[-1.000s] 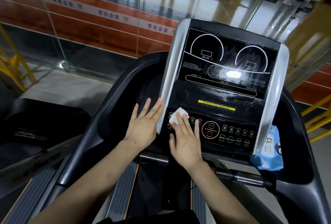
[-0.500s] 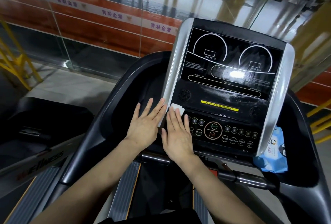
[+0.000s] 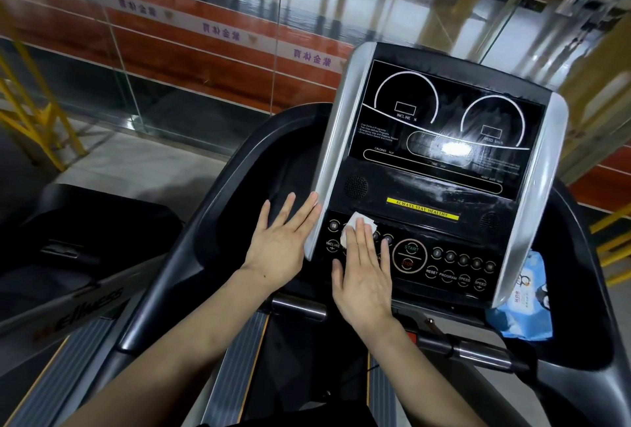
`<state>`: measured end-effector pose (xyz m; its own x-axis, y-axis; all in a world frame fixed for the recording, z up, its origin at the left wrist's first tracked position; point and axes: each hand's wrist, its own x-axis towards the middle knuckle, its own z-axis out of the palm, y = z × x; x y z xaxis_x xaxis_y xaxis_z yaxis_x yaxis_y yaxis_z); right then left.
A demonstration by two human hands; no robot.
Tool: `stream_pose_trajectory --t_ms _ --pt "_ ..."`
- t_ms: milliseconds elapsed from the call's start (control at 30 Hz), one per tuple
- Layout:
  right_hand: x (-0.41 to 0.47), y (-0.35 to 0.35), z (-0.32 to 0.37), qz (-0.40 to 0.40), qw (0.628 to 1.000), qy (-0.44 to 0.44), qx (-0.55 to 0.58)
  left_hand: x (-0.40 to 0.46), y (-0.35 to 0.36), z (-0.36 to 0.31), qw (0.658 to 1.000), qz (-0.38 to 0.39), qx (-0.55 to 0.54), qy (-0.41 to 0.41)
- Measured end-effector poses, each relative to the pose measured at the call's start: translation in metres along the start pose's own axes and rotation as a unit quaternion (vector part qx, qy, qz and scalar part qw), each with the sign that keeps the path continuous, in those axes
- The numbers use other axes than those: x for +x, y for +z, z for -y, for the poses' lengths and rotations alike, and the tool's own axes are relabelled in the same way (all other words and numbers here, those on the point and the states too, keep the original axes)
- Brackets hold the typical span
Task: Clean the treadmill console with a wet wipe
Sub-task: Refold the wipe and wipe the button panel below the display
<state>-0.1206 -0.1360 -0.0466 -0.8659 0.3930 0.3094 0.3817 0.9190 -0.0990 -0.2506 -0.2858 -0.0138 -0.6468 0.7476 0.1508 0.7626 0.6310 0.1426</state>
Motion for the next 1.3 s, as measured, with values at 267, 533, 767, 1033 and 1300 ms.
stream_pose_trajectory --t_ms 267,533,767,1033,1300 --pt "0.015 0.004 0.014 0.034 0.999 -0.039 -0.001 0.000 0.003 0.000 1.000 0.003 0.004 0.005" --pt "0.008 -0.006 -0.015 0.032 0.997 -0.052 -0.056 -0.001 0.005 -0.011 1.000 -0.021 -0.009 -0.006" --pt "-0.006 -0.016 -0.051 0.024 0.998 0.047 -0.034 -0.001 0.011 -0.016 0.999 -0.040 -0.032 -0.012" --pt "0.011 -0.005 -0.008 0.025 0.999 -0.038 -0.004 -0.002 0.005 -0.037 0.996 -0.061 -0.056 -0.018" --pt "-0.008 -0.016 -0.079 0.028 0.999 -0.006 -0.035 0.010 0.015 -0.077 0.996 -0.074 -0.046 0.028"
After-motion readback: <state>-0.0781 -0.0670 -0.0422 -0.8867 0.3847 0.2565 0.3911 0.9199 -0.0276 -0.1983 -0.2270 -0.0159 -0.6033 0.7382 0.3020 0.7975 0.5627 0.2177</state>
